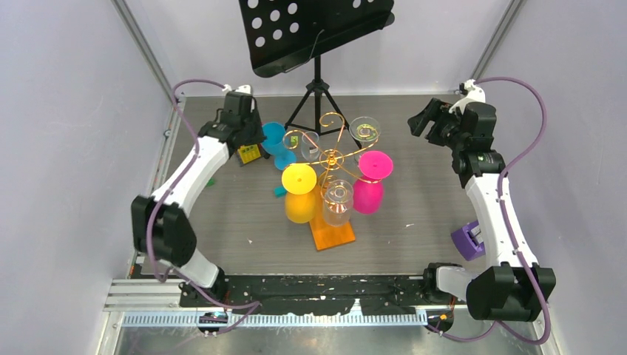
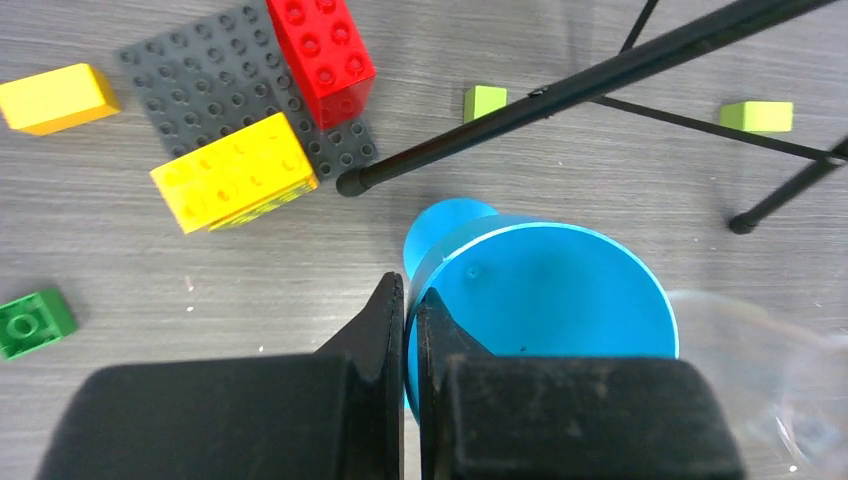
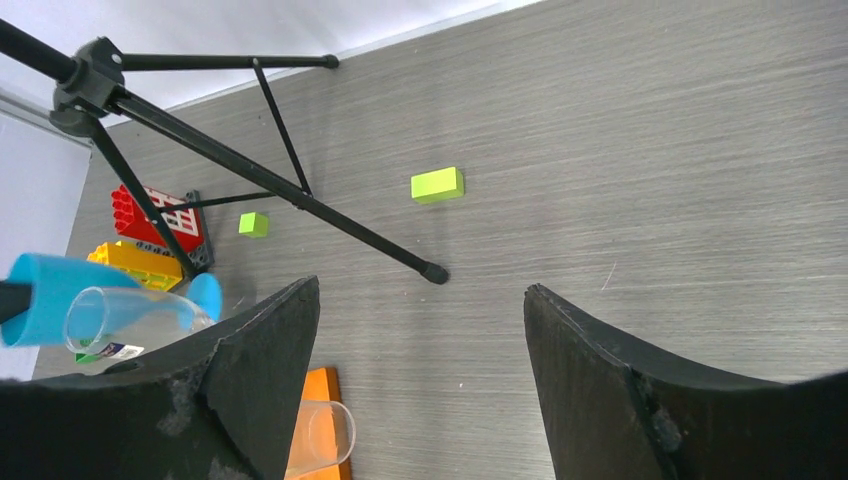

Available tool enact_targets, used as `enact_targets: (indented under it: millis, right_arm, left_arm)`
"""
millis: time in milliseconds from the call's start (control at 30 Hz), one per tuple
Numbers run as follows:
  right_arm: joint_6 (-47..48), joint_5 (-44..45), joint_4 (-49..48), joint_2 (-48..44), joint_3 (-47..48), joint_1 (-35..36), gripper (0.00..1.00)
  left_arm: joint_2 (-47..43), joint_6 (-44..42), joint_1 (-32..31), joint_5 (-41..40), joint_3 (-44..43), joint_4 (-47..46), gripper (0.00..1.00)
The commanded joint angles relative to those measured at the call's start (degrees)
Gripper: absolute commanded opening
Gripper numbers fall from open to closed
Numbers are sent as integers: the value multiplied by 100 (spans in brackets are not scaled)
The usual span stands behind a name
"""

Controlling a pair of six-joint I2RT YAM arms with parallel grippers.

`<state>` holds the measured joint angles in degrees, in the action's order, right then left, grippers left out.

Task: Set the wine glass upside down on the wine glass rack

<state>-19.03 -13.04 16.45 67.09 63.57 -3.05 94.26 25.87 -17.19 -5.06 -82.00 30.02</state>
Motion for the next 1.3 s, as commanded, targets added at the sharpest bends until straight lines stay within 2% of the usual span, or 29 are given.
enact_targets:
  millis: [0,267,433,500,667,800,967,1167,1267]
  right_arm:
    - [134,236,-13,-336,437,41,81]
    - [88,478,103,-552,794,48,80]
    - [33,213,234,-681,1203,104,80]
    - [96,17,363,-713,1511,228,80]
    - [372,-377,825,-613,2223,1050,80]
    - [443,-626,1236,-365,3043,1939,80]
    - [328,-458,1708,183,4132,3357,80]
    - [152,-305,1488,665,4553,4429,80]
    - [109,-209,1320,894,4633,4748,80]
  left_arm:
    - [-1223,-50,-21,-331,364,-137,0]
    - [-3048,-280,-28,-959,931,374,0]
    - [-4241,-241,-21,-1306,1396,458,0]
    - [-4681,-237,-21,-1360,1531,417,0]
    - [-5802,-272,-21,-1404,1745,-2,0]
    - [-6513,-473,-23,-777,1795,-784,0]
    - [-6856,-460,-28,420,1676,-1590,0]
    - [-6762,-124,-26,1660,1524,-2253,0]
    - [-6646,117,-29,1949,1544,-2496,0]
